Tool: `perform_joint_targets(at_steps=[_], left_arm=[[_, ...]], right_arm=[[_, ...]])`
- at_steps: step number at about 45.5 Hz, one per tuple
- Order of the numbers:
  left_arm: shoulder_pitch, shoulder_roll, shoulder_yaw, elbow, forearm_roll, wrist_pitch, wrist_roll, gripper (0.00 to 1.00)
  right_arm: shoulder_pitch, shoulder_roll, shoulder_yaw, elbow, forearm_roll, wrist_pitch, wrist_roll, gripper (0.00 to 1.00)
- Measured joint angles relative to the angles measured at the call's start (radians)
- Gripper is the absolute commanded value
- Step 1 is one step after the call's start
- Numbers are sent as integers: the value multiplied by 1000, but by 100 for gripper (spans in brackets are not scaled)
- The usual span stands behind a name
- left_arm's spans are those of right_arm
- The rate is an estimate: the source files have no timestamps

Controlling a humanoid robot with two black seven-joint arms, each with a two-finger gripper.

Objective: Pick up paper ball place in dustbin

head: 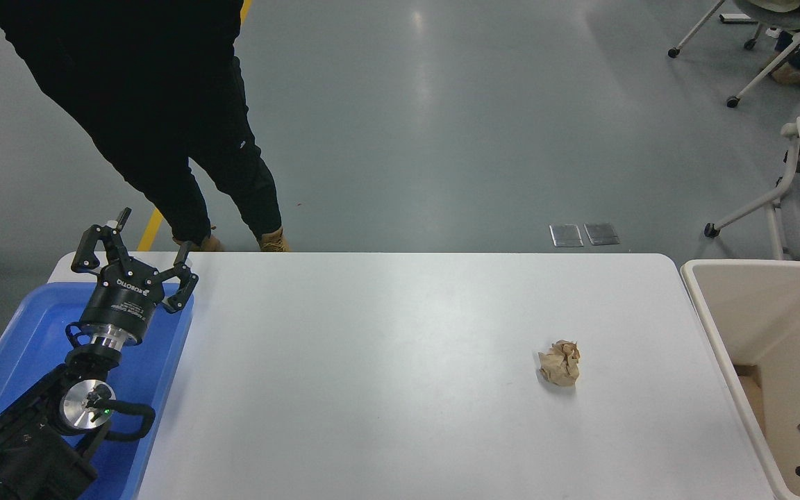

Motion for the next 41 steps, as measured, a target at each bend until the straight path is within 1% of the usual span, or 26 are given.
perform_joint_targets(at_steps=[41], left_arm=[[0, 0, 0, 0, 0, 0, 0, 98]], right_arm=[[19, 29, 7, 1, 0, 0, 0, 100]])
